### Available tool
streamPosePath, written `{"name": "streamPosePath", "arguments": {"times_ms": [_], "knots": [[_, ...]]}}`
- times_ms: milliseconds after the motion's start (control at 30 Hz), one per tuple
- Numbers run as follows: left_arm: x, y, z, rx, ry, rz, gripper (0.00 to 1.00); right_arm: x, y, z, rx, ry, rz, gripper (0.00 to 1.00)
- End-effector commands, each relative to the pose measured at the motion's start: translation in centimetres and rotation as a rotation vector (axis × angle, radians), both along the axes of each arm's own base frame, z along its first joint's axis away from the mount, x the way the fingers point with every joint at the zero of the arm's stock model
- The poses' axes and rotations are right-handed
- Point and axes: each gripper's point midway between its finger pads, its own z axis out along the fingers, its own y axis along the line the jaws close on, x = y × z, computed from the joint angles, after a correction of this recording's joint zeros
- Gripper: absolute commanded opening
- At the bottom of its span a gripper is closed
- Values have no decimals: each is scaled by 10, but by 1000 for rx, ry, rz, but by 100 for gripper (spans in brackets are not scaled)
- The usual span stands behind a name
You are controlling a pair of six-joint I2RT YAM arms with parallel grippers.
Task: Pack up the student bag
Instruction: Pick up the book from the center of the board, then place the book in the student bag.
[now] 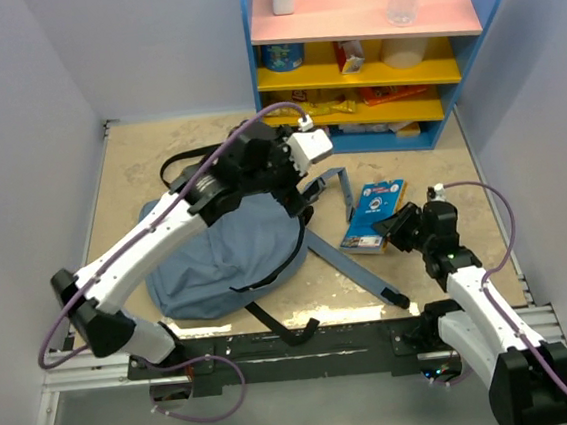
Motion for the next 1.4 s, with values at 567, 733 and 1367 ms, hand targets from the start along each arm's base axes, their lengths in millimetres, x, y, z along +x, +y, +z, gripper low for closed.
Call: {"name": "streamPosePath", "arguments": {"times_ms": [567, 733, 1367], "knots": [[-39, 30, -114, 413, 24, 98, 88, 16, -1, 59, -17, -181, 8, 0], [-33, 26, -116, 416, 8, 103, 21, 17, 2, 67, -11, -200, 23, 0], [-29, 106, 55, 36, -325, 192, 0, 7, 133, 278, 255, -678, 438, 0]]}}
